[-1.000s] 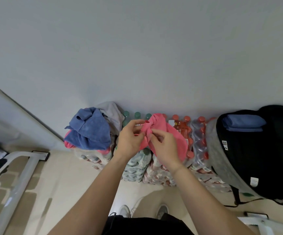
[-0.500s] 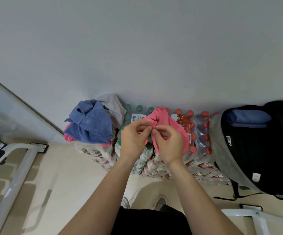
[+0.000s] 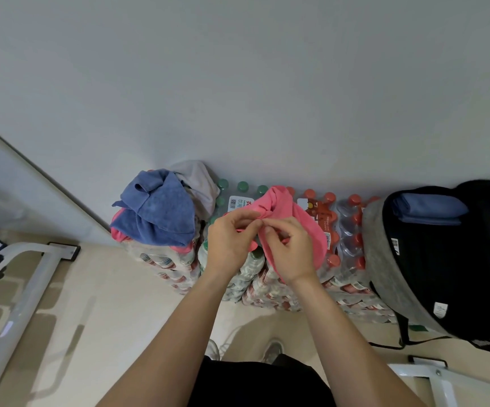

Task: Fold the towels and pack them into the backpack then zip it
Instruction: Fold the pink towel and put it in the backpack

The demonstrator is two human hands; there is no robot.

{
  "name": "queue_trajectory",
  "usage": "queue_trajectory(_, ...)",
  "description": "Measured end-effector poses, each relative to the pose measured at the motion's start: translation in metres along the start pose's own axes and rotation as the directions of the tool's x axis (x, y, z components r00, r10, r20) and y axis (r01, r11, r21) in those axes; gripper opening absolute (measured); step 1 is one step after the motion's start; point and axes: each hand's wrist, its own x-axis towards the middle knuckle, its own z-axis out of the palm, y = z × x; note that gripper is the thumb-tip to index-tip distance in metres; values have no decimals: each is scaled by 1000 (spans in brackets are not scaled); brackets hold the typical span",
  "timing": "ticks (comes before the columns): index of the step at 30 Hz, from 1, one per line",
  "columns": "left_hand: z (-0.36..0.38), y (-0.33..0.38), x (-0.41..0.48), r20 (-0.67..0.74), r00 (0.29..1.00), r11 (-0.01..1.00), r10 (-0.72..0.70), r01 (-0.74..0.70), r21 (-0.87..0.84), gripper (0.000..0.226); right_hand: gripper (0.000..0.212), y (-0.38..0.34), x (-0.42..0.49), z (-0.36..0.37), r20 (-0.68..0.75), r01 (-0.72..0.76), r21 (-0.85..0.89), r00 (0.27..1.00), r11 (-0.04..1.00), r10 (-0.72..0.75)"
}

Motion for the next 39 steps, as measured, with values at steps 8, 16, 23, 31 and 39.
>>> queue_trajectory(8,-18,-6,-2,79,982,945,173,-188,266,29,36,-7,87,-14,462,304,-534,887,789,-29)
queue_trajectory(16,-61,-1,19,-2,979,896,205,-187,403,22,1,-30,127,-2,672,410,-563,732,717,109)
queue_trajectory(23,-78,35,56,-301,926,916,228,-99,389,14,18,-75,134,-27,606,358,-451,795,818,-14)
queue_trajectory(31,-60,79,94,-267,891,866,368,-224,446,12,20,-58,138,-78,547,278,-530,834,801,72)
queue_trajectory(39,-66,75,124,-254,911,844,325,-158,513,11,24,-33,126,-133,415,79,-484,898,872,149)
